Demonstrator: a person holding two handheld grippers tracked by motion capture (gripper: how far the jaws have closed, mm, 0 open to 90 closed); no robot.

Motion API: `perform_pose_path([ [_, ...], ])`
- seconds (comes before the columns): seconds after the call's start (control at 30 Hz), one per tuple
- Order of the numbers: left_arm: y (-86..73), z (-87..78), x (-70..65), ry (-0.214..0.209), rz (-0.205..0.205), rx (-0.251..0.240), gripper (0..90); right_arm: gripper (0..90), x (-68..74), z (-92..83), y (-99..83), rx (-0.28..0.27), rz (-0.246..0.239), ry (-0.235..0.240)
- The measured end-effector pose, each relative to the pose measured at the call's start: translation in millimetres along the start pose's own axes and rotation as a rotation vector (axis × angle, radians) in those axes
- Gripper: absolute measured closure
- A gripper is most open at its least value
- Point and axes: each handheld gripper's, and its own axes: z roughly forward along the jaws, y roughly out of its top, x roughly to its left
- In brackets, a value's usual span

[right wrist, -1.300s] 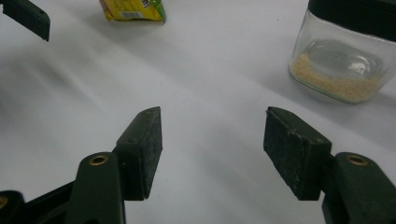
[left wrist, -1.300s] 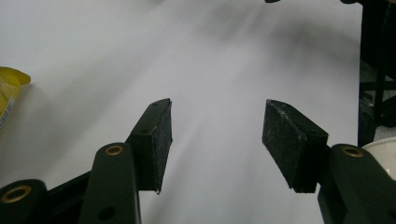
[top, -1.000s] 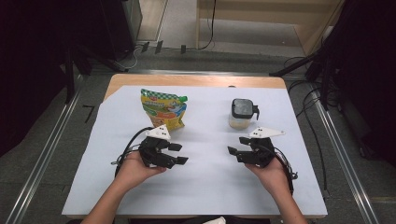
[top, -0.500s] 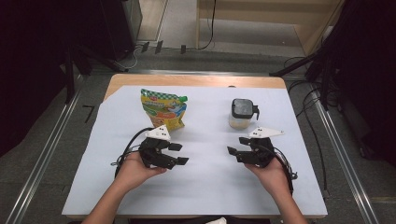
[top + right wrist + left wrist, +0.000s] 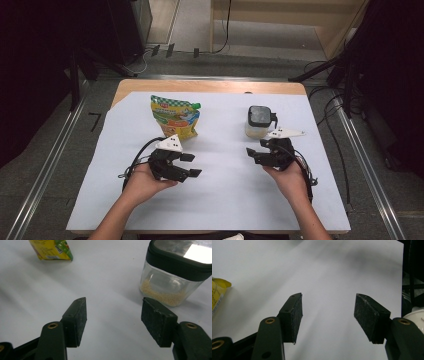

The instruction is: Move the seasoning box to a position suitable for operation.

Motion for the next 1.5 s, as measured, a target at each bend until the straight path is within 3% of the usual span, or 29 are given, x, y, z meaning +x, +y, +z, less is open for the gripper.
perform_pose_path([
  [0.17, -0.5, -2.8, 0.7, 0.006, 0.000, -0.007, 40.9, 35.7, -5.7, 3.5, 9.9, -0.003, 0.012, -0.024],
  [0.3, -0.9, -1.6, 1.2, 0.000, -0.004, -0.009, 40.9, 32.2, -12.3, 8.8, 13.8, 0.008, 0.034, -0.075],
  [0.5, -0.5, 0.4, -0.6, -0.007, 0.004, -0.005, 40.9, 25.6, -21.6, 20.2, 15.1, 0.000, 0.095, -0.155],
  [1.0, -3.0, -2.0, 1.6, -0.005, -0.016, -0.015, 41.0, 13.6, -34.9, 46.3, 21.5, -0.014, 0.218, -0.275],
  [1.5, -3.3, 0.6, 1.3, -0.012, -0.018, -0.011, 41.0, 13.1, -33.0, 75.6, 23.5, -0.108, 0.261, -0.377],
])
